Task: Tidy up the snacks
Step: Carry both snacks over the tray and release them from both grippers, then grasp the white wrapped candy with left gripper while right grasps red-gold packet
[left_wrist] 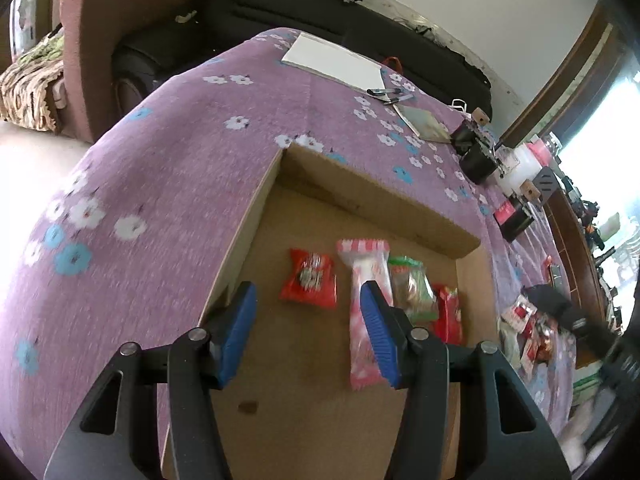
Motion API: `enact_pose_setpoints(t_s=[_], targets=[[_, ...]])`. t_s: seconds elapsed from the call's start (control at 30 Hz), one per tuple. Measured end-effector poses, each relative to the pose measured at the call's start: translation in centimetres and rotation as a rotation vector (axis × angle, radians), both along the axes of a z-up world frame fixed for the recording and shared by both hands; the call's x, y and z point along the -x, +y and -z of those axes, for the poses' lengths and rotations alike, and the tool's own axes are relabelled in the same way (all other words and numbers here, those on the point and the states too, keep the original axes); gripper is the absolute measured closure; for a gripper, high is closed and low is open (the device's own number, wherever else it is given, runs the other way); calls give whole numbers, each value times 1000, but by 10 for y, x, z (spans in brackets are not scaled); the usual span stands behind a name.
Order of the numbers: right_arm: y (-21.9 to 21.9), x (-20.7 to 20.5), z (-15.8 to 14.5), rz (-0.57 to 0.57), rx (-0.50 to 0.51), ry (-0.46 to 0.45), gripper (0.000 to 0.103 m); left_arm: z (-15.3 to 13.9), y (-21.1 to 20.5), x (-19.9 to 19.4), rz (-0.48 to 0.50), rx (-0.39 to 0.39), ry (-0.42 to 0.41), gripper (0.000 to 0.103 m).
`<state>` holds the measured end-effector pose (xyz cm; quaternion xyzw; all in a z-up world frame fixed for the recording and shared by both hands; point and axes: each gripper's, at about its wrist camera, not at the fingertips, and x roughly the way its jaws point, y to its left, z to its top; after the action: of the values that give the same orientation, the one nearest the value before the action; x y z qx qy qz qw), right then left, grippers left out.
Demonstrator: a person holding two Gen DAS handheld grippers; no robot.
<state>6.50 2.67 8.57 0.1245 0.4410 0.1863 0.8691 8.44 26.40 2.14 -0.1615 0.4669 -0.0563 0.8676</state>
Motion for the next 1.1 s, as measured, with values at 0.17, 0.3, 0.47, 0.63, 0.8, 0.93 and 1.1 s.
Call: enact_pose_setpoints(t_s=[0.17,0.3,0.47,0.63,0.8,0.93,1.1], targets=[[-61,32,-15,94,-15,-28,66,1,4,19,-55,-84,25,50],[-120,55,-12,193,-9,-21,63,0,20,36,-84,-24,6,50],[-169,75,9,285,-7,25,63,-9,29,51,-108,11,-12,50],[-179,73,35,306,-18,80,63,-47,11,77,-61,49,-89,50],[-164,59,62,306,-17,132,63,-69,-40,87,66,33,-123,47],[-150,51,66,351,61,101,63,-68,-79,83,146,24,-111,47],[-154,46,67,407,68,90,65,-55,-130,68,213,23,-79,47]])
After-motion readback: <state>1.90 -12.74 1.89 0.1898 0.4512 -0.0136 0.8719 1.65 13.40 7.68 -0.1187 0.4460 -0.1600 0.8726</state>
